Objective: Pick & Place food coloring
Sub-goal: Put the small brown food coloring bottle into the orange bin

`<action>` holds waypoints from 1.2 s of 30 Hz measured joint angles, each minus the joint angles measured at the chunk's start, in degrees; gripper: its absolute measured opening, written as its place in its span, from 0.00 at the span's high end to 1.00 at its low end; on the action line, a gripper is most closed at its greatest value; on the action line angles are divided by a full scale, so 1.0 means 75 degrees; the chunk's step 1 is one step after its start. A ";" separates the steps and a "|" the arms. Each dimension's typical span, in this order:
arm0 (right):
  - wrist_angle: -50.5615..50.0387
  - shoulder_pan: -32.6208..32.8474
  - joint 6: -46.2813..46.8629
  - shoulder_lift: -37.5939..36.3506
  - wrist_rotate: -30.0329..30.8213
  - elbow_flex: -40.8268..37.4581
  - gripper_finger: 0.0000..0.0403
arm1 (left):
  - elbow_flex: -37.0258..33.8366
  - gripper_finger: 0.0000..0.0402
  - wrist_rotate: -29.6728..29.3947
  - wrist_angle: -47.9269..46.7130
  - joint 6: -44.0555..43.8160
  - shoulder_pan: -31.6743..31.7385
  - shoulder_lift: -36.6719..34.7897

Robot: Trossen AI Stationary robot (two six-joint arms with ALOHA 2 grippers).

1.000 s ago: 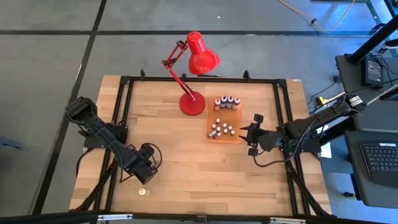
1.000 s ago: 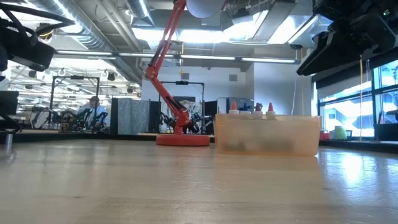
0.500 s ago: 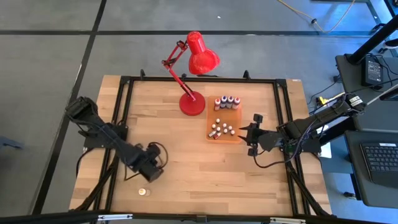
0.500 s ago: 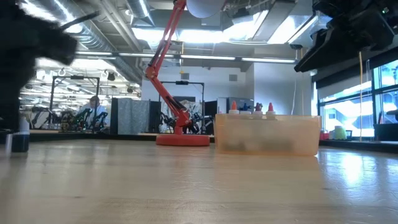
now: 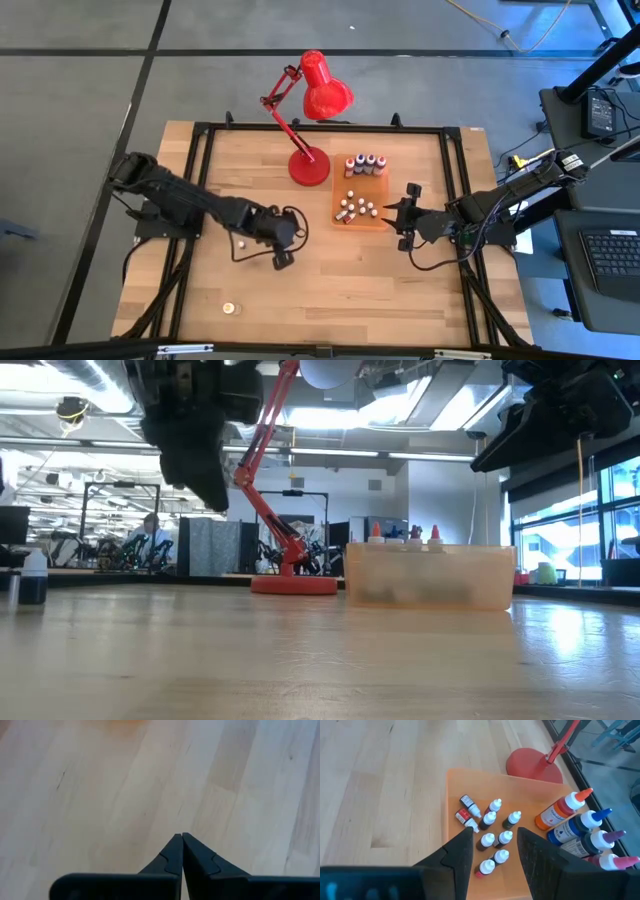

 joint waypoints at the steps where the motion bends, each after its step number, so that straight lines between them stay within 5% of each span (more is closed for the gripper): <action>1: -0.0003 -0.0001 -0.0001 0.0000 0.0000 0.0001 0.62 | 0.0003 0.99 0.0117 -0.0062 0.0031 0.0084 0.0000; 7: -0.0006 -0.0002 -0.0037 0.0000 0.0003 0.0000 0.62 | 0.0020 0.99 -0.0003 -0.0134 0.0692 0.0454 0.0000; 15: -0.0108 -0.0003 -0.0083 0.0000 0.0006 0.0000 0.62 | 0.0020 0.99 -0.2343 -0.0170 0.2668 0.0803 0.0000; 20: -0.0235 -0.0003 -0.0076 0.0000 0.0009 0.0000 0.62 | 0.0021 0.97 -0.3333 0.0121 0.2815 0.1185 0.0002; 36: -0.0132 -0.0003 0.0001 0.0132 0.0218 0.0000 0.62 | 0.0022 0.96 -0.3451 0.1398 0.2506 0.1215 0.0000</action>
